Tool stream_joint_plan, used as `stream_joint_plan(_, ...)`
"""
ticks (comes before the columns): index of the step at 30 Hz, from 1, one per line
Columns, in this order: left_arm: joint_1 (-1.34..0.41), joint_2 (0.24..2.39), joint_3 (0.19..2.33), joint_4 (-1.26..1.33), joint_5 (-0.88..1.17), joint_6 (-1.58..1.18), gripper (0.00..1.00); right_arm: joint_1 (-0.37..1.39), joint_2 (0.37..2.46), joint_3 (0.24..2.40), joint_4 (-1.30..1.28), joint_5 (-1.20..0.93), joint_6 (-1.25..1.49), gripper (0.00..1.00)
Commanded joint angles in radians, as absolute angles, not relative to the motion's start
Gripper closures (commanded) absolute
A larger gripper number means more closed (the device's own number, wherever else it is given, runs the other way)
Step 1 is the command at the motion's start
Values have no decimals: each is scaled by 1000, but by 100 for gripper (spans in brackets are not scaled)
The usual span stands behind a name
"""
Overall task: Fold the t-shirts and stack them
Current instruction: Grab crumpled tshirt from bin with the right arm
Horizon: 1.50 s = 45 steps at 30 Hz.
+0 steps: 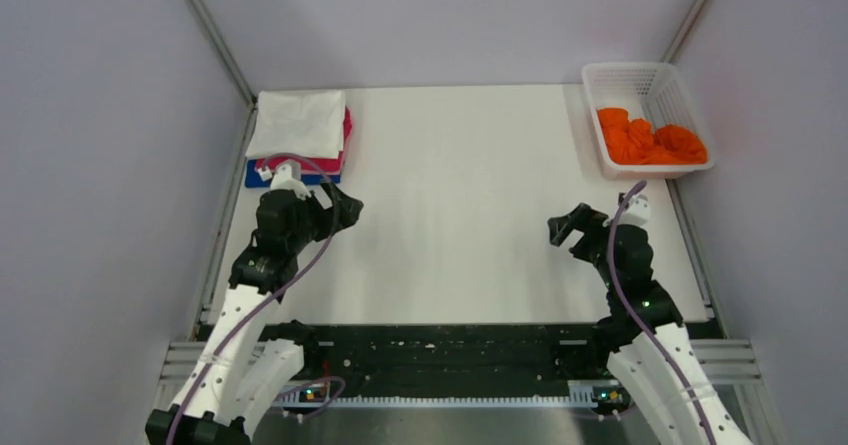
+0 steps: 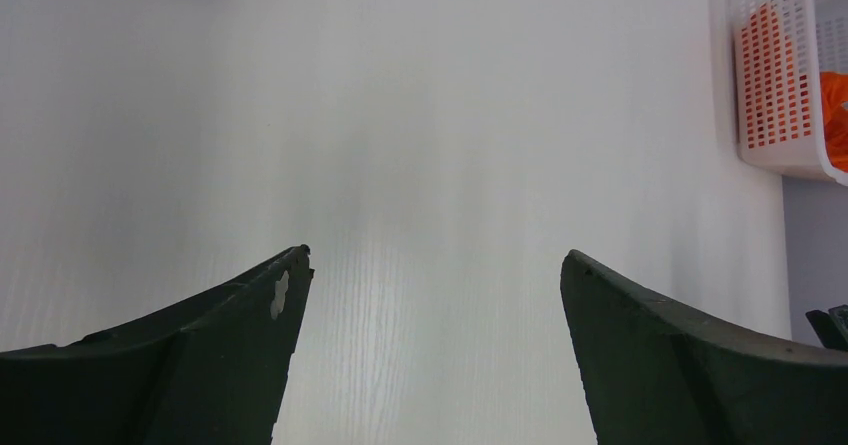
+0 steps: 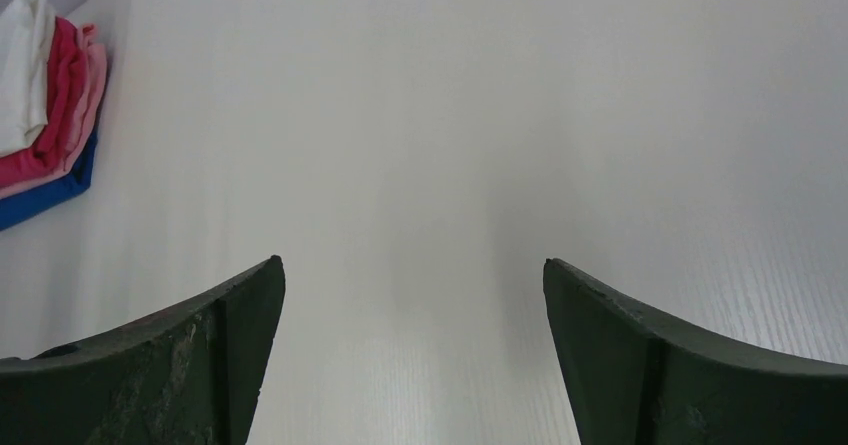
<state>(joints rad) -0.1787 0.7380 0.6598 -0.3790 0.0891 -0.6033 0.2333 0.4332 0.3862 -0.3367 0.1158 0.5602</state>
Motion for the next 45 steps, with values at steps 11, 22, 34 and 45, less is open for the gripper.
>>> stream_joint_plan(11, -181, 888, 719, -217, 143, -632, 1, 220, 959, 837, -163, 276, 454, 1)
stream_joint_plan(22, -181, 922, 696, -185, 60, -577, 1, -143, 1628, 1496, -332, 254, 356, 2)
stream_joint_plan(34, -180, 947, 714, -225, -25, -532, 1, -251, 2170, 1875, -556, 331, 264, 13)
stream_joint_plan(45, -181, 827, 689, -280, 45, -586, 1, -263, 2086, 2145, -621, 90, 194, 100)
